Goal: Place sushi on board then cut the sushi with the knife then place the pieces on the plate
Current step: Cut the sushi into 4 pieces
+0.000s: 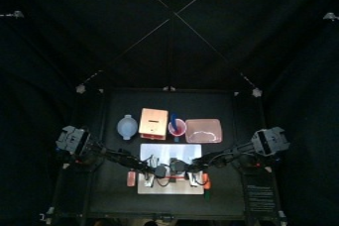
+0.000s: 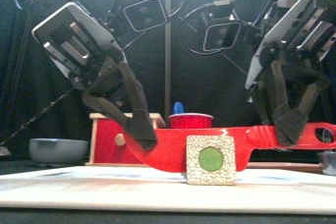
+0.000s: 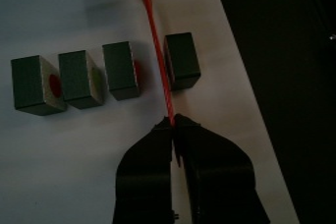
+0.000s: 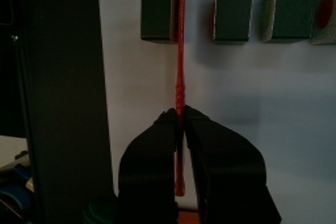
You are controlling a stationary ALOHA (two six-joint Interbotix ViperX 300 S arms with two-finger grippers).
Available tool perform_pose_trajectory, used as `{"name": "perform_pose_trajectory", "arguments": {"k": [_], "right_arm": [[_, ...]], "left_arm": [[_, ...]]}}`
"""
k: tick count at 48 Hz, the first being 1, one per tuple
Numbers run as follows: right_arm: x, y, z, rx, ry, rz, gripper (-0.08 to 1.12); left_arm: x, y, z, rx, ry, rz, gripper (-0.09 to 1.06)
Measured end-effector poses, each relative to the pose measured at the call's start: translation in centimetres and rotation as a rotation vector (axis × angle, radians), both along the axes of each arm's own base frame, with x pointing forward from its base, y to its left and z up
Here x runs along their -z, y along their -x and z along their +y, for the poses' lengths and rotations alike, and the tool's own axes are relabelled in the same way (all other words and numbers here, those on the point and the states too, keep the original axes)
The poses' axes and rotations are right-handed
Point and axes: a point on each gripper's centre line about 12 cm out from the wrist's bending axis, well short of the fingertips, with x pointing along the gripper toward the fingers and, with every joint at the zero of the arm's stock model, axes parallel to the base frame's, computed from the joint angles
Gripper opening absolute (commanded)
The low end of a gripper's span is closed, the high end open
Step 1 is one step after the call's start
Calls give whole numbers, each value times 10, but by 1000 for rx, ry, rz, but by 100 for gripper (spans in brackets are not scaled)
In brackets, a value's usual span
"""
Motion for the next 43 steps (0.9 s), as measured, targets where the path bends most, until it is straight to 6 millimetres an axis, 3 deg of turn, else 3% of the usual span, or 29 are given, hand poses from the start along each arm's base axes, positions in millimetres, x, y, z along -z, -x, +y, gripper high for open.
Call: {"name": "perform_pose_trajectory", "arguments": {"k": [11, 21, 32, 43], "right_arm": [[-29, 6, -5, -7, -13, -44, 35], [-56, 19, -19, 11, -22, -93, 35], [-63, 41, -29, 30, -33, -104, 35], [-71, 71, -36, 83, -79, -125, 36]], "left_arm": [[-30, 1, 1, 24, -9, -79, 39], [-59, 3, 15, 16, -18, -172, 52], [-66, 6, 32, -18, -15, -241, 74], [-73, 13, 44, -47, -6, -291, 77]]}}
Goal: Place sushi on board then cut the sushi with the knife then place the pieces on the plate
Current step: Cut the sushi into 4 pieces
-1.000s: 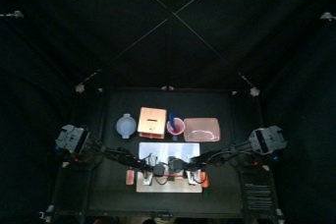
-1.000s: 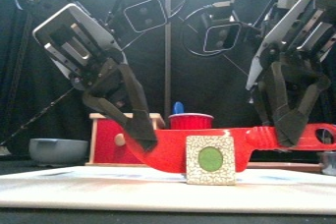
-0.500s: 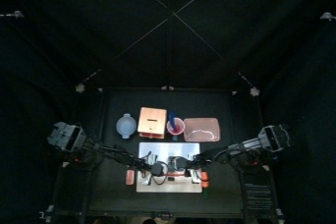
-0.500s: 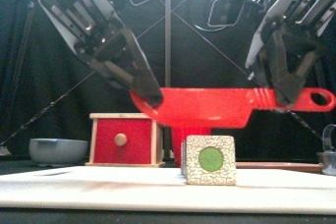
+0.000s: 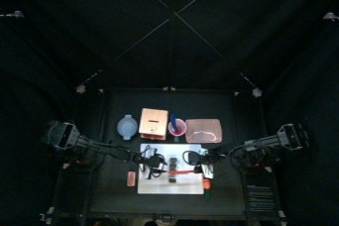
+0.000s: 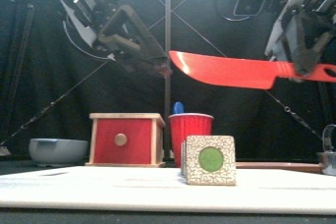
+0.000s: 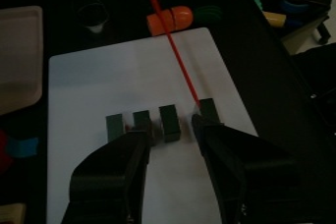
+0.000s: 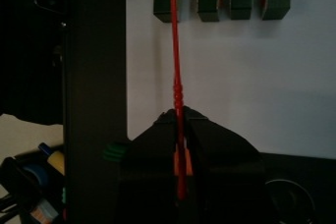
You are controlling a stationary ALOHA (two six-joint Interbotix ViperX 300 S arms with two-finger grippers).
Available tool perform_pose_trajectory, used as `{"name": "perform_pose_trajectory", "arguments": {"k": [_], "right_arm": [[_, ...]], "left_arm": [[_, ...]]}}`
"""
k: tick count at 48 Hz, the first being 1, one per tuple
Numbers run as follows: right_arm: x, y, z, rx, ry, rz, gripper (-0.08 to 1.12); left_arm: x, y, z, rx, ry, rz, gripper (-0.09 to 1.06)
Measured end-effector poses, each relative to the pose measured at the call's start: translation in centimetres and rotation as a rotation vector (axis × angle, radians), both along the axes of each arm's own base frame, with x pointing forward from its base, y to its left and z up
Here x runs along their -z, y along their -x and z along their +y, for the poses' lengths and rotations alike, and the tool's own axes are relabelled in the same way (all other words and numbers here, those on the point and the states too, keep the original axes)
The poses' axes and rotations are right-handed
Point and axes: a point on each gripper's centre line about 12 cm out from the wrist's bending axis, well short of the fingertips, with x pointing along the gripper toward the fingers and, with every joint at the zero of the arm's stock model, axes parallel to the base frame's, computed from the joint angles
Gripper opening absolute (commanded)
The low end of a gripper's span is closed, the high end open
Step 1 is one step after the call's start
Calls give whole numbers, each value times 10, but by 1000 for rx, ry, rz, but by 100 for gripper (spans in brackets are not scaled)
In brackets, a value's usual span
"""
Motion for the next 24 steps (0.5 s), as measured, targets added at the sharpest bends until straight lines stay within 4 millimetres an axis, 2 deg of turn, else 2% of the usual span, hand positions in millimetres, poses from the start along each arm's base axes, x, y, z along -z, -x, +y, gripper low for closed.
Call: {"name": "perform_pose_trajectory", "arguments": {"k": [12, 24], "right_arm": [[-5, 47, -9, 94, -55, 11, 36], [6, 83, -20, 181, -35, 81, 36]], "left_arm": [[-12, 3, 5, -10, 12, -79, 77], [-16, 0, 10, -23, 23, -147, 77]]}}
